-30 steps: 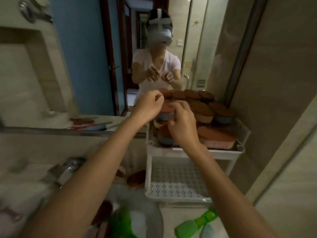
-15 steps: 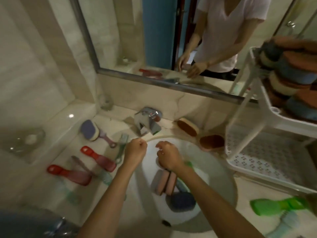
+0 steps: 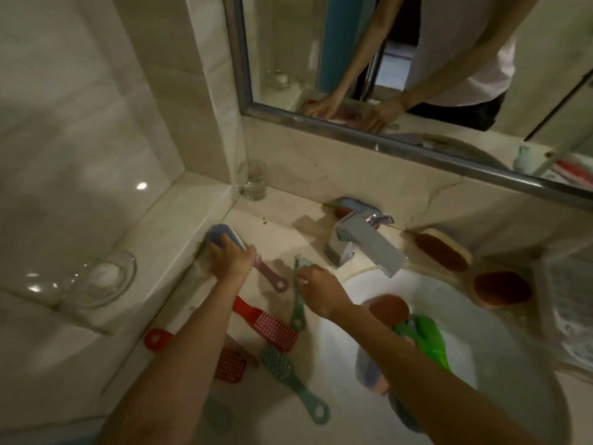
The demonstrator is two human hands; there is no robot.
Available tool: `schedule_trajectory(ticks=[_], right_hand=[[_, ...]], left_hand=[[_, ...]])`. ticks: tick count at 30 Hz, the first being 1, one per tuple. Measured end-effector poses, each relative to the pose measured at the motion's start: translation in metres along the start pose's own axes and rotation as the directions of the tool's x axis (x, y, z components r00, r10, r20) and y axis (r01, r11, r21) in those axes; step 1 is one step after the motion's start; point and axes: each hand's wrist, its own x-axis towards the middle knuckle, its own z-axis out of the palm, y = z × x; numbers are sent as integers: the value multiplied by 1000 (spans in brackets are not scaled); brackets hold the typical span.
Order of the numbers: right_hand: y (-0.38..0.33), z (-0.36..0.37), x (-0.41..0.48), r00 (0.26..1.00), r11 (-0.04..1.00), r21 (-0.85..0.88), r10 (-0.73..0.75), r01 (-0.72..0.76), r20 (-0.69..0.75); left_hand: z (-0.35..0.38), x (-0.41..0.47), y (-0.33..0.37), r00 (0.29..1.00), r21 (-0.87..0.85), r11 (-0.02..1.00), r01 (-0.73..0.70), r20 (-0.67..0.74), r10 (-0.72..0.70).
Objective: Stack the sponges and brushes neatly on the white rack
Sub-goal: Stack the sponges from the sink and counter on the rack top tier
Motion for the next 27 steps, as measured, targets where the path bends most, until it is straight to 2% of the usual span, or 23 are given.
schedule_trajectory(ticks=[6,8,10,11,12,13,14,15,16,17,18,21,25,27], right_hand=[[-14,-19,27,993,997,-44,-69,65,-99],[-16,-36,32,975,994,-14,-109,109,-192],[-15,-59,35,903,985,33,-139,166,-407],[-13,-74,37,853,984,55,-119,171,-509],[-8,-91,37,814,986,84,-72,147,-577],[0,-108,37,792,987,119,-12,107,-610],[12,-123,38,773,985,157,50,65,-633],[30,-137,39,749,979,202,121,17,-651],[51,-147,40,726,967,253,196,-31,-659],[72,-154,41,714,950,298,273,-94,-644],[91,-158,42,726,936,311,328,-164,-604],[136,-148,47,836,916,196,399,-350,-376],[154,-129,69,880,913,105,408,-394,-244],[152,-124,76,916,936,14,348,-352,-198]], left_hand=[[1,19,4,993,-11,999,39,-112,-40],[-6,18,7,984,-123,992,20,-174,-42],[-11,17,15,978,-328,944,-27,-204,-43],[-14,15,22,983,-489,872,-31,-171,-61],[-17,13,31,993,-673,739,-14,-95,-67],[-21,8,41,998,-833,550,61,44,-44],[-24,2,52,975,-913,360,193,220,33],[-24,-3,61,928,-923,218,316,349,134],[-24,-7,67,884,-908,143,394,417,212],[-22,-11,74,863,-900,115,421,437,253],[-18,-12,79,856,-896,108,430,443,267],[-2,-12,93,828,-864,110,491,502,250],[26,-10,113,761,-801,341,492,586,279],[33,-8,119,757,-789,383,480,593,273]])
